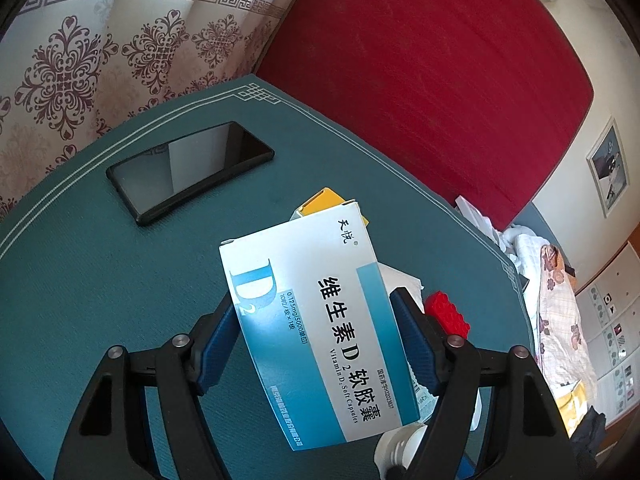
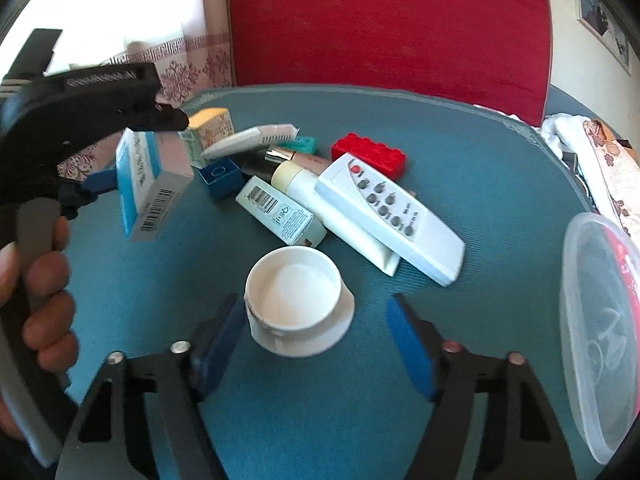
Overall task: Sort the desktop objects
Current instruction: 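Grasp the blue-and-white vitamin box with the left gripper while the right grasps the white cup, then carry the white cup into the clear bowl while the left drops the vitamin box in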
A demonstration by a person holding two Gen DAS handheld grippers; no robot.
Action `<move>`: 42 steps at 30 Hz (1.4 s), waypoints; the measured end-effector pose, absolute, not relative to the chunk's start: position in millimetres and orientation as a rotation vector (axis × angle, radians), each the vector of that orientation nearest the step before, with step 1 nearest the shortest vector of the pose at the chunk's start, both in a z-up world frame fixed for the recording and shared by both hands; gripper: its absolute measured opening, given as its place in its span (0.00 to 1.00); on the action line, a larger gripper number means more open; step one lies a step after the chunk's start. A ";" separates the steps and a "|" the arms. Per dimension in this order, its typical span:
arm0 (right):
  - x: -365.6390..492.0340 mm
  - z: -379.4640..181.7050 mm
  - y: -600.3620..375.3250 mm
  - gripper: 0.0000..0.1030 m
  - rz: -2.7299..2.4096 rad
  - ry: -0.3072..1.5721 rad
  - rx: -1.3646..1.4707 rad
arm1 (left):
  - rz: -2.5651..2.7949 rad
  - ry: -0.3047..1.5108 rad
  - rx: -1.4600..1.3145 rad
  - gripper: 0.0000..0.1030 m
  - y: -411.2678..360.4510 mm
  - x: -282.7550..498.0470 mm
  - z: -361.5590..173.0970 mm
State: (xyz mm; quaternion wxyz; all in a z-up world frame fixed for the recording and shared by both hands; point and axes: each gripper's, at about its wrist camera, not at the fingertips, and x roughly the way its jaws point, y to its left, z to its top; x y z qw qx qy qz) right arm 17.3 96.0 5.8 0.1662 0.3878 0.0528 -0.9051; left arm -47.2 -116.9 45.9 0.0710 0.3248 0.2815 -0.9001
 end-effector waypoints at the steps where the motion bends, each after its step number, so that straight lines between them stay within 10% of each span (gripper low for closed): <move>1: 15.3 3.8 94.2 0.69 -2.574 0.155 1.113 | -2.709 0.845 0.978 0.74 -116.7 -47.4 45.5; 8: 17.3 3.7 91.6 0.55 -2.578 0.159 1.111 | -2.717 0.841 0.993 0.75 -119.2 -51.9 43.3; 42: 63.3 60.3 223.7 0.55 -2.945 -0.049 0.985 | -2.898 0.627 1.029 0.74 -69.4 -50.5 51.0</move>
